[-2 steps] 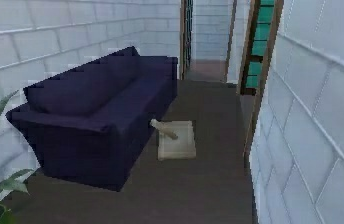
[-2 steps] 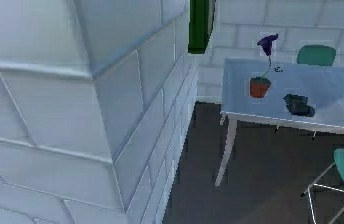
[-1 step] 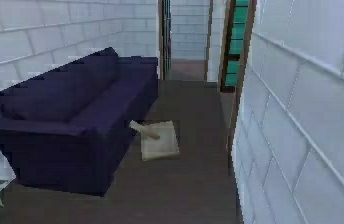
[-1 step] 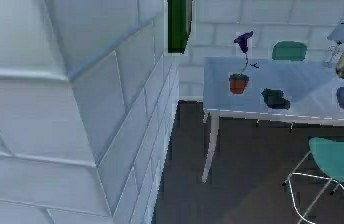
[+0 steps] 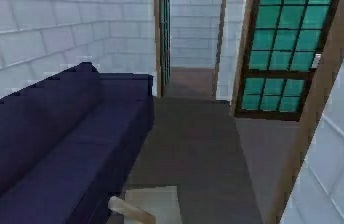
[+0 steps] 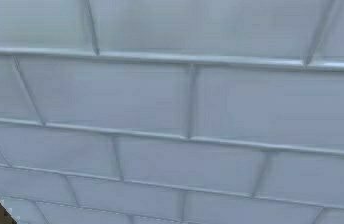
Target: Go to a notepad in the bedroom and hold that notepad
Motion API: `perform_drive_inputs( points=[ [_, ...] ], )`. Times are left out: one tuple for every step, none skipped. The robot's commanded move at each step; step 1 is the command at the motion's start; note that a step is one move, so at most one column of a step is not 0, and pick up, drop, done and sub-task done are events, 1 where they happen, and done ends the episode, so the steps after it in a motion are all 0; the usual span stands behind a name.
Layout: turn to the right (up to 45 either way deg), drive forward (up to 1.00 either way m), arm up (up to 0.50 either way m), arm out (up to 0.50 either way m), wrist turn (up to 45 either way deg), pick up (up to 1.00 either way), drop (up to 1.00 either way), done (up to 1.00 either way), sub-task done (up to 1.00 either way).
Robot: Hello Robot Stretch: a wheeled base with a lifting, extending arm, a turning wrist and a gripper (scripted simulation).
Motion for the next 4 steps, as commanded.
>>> perform_drive_inputs(
  points=[
    [3.0, 0.0, 0.0, 0.0, 0.0, 0.0, 0.0, 0.0, 0.0],
    [0.0, 1.0, 0.0, 0.0, 0.0, 0.0, 0.0, 0.0, 0.0],
    [0.0, 1.0, 0.0, 0.0, 0.0, 0.0, 0.0, 0.0, 0.0],
    [0.0, 1.0, 0.0, 0.0, 0.0, 0.0, 0.0, 0.0, 0.0]
  ],
)
